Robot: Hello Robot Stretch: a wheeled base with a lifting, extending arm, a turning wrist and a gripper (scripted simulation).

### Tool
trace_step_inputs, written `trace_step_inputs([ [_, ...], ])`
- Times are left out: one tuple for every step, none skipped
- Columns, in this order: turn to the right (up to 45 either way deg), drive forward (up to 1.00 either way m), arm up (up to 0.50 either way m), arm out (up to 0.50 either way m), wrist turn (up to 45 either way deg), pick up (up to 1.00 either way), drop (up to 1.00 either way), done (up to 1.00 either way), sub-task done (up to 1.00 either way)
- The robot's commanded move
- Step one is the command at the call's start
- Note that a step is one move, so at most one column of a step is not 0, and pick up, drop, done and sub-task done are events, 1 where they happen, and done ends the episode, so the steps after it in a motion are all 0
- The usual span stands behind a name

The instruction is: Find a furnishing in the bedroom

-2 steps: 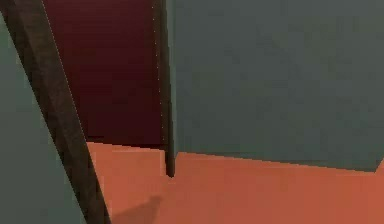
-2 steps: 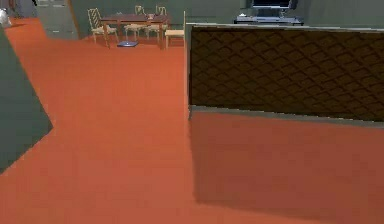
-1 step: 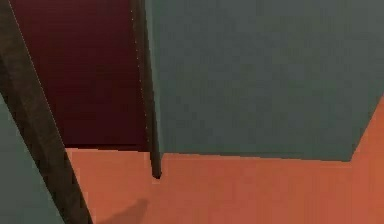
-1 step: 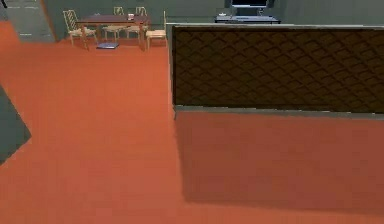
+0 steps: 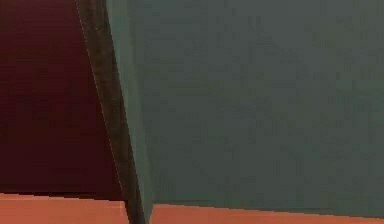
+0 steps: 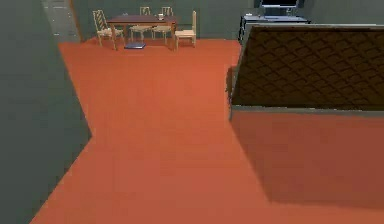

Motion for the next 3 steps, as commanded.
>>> trace_step_inputs([
  [-36.0,0.0,0.0,0.0,0.0,0.0,0.0,0.0,0.0],
  [0.0,0.25,0.0,0.0,0.0,0.0,0.0,0.0,0.0],
  [-42.0,0.0,0.0,0.0,0.0,0.0,0.0,0.0,0.0],
])
